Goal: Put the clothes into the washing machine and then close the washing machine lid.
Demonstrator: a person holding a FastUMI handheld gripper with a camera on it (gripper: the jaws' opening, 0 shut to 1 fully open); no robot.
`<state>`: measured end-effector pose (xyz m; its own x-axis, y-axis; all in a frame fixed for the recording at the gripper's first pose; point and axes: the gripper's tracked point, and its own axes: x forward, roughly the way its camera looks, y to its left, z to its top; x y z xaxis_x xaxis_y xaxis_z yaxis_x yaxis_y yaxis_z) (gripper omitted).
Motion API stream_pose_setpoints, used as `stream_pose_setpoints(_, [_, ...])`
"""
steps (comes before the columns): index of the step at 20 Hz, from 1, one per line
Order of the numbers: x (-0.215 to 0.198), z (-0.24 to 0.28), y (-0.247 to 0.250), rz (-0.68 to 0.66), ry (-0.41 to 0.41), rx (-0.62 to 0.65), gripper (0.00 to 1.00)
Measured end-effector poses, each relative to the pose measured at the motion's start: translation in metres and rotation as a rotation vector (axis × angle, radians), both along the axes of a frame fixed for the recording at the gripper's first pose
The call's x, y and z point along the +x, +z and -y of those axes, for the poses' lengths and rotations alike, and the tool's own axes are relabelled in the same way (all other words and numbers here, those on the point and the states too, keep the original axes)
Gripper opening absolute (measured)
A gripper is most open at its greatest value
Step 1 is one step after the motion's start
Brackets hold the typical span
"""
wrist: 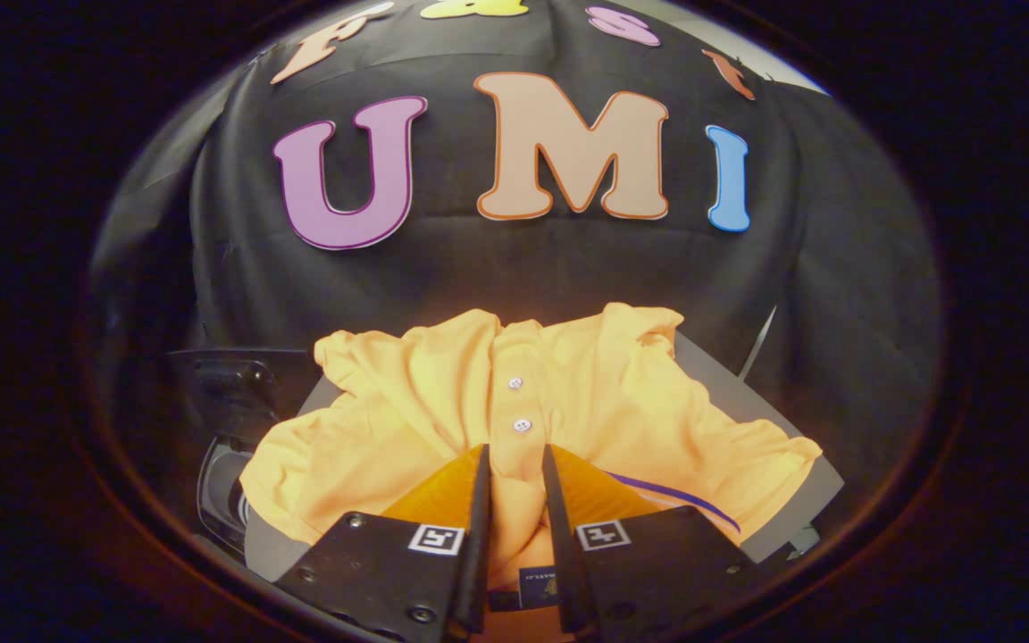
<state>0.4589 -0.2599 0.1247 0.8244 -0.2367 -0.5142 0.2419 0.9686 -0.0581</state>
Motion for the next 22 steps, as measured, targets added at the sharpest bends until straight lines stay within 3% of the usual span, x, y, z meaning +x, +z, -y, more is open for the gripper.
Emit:
stream_pose_setpoints(1, [0.001,-0.001,0.000,-0.011,-0.005,-0.014,0.20])
stream_pose_setpoints(5, [0.002,-0.004,0.000,-0.058,-0.001,-0.067,0.12])
stream_pose_setpoints(14, [0.003,-0.009,0.008,-0.033,-0.019,-0.047,0.03])
stream_pose_setpoints(22, [0.017,-0.039,0.065,0.104,0.011,0.007,0.02])
